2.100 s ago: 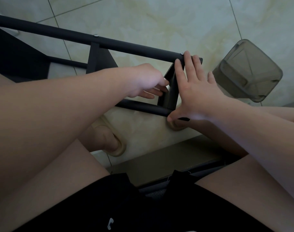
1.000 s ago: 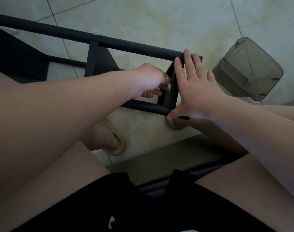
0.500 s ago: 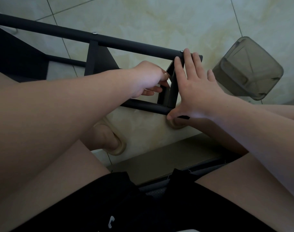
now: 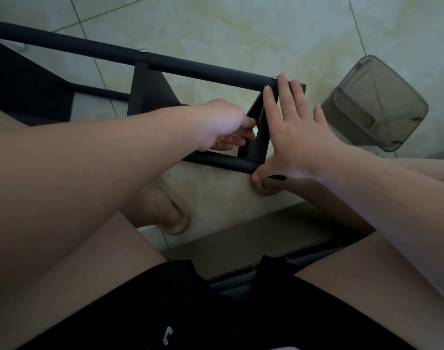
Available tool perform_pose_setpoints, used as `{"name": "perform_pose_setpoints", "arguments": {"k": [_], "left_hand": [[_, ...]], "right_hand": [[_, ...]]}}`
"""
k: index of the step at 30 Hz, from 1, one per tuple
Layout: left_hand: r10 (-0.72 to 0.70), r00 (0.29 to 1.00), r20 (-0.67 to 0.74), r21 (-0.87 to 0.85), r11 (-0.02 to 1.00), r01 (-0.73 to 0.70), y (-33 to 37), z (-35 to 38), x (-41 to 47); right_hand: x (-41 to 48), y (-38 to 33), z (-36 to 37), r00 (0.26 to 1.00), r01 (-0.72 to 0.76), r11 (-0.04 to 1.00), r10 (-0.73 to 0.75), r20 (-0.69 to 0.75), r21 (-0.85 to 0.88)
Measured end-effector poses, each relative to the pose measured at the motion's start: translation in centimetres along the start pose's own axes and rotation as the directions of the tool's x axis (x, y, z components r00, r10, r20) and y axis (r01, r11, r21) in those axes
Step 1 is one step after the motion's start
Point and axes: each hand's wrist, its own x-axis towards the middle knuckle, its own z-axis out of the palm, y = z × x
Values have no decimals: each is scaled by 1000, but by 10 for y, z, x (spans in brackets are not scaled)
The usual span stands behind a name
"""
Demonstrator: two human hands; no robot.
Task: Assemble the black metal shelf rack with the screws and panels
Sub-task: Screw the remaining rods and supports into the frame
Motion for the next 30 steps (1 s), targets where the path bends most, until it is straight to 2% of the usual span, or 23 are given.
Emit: {"name": "perform_pose_setpoints", "arguments": {"k": [17,23,30], "left_hand": [[3,999,35,57,998,-5,-1,3,1],[16,1000,-3,156,988,-15,0,1,2],[48,999,16,266,962,-51,-1,-4,5]], "right_hand": [[0,1,-2,1000,-4,1000,4,16,-7],[-1,0,-2,1000,-1,1000,1,19,-4],[1,1,2,1000,7,1000,-7,5,-8]]}}
